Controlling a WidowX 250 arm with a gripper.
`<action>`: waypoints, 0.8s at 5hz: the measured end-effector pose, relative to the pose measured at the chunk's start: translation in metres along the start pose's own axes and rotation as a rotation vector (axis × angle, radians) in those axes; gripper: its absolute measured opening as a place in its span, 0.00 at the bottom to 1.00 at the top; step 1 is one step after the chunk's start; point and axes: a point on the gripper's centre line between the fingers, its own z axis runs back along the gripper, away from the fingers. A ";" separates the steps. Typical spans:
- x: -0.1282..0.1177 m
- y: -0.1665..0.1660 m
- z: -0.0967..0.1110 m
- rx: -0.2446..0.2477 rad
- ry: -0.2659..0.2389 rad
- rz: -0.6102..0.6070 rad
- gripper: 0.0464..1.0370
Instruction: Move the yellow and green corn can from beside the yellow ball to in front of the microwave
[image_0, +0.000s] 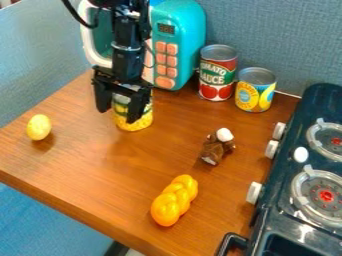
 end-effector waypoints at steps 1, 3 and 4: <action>0.002 0.004 0.003 0.021 0.010 0.010 0.97; -0.033 0.011 0.035 0.021 -0.078 0.042 0.97; -0.061 0.036 0.047 0.019 -0.111 0.074 0.97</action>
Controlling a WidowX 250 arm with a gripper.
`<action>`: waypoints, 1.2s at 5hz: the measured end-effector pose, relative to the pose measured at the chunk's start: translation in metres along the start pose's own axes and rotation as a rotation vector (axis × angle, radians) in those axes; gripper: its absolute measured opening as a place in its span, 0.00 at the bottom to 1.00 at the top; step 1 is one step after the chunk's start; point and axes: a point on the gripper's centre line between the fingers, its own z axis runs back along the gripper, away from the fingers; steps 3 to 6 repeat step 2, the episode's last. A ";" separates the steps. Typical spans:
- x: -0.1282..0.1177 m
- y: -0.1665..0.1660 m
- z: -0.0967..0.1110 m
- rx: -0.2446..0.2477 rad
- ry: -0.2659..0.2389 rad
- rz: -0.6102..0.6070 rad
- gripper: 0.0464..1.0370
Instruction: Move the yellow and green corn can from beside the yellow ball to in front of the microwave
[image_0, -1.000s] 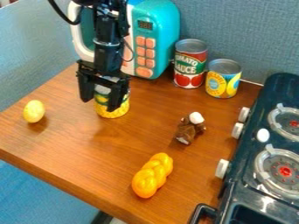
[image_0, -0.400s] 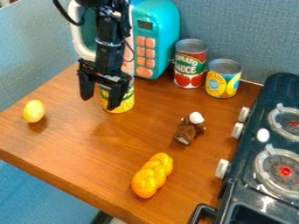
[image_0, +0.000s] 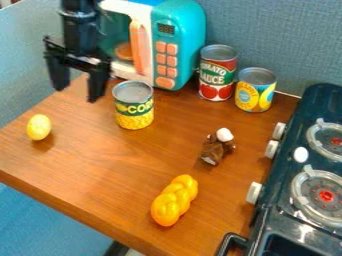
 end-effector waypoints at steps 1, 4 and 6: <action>-0.012 0.018 -0.001 0.008 -0.024 -0.052 0.97; -0.010 0.047 -0.011 0.041 -0.050 -0.016 0.97; -0.010 0.047 -0.011 0.041 -0.050 -0.016 0.97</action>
